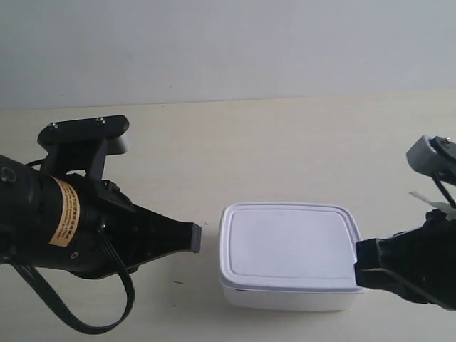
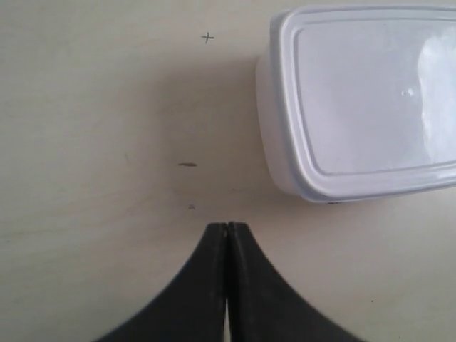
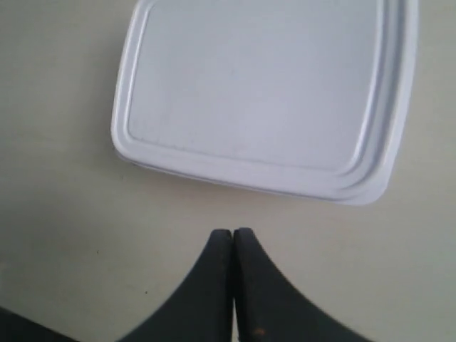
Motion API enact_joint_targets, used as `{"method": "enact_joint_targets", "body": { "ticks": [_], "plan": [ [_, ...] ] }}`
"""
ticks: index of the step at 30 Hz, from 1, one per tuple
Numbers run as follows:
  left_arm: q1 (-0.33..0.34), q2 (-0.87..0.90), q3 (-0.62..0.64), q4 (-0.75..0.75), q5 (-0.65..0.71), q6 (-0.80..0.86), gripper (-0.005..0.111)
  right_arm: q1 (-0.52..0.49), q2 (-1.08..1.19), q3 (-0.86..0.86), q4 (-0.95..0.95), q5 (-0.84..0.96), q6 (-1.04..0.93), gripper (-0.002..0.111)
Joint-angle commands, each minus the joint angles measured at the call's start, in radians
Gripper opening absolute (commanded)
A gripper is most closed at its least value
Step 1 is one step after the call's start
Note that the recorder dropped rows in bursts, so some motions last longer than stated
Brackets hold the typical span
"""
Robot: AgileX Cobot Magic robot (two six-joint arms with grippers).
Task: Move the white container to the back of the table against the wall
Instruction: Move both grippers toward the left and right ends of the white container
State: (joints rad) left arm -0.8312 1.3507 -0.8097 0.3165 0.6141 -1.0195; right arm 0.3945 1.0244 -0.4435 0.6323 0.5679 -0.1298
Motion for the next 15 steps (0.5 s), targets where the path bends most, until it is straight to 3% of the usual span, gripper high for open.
{"method": "enact_joint_targets", "body": {
  "ticks": [1, 9, 15],
  "plan": [
    [-0.008, 0.005, -0.002, -0.048, -0.029, 0.019, 0.0, 0.059, 0.042, 0.002, -0.013, -0.013, 0.01, 0.0],
    [-0.008, 0.117, -0.002, -0.206, -0.069, 0.241, 0.0, 0.082, 0.143, 0.002, -0.115, -0.064, 0.106, 0.0],
    [-0.008, 0.198, -0.002, -0.227, -0.161, 0.26, 0.0, 0.082, 0.204, 0.004, -0.115, -0.058, 0.106, 0.0]
  ]
}}
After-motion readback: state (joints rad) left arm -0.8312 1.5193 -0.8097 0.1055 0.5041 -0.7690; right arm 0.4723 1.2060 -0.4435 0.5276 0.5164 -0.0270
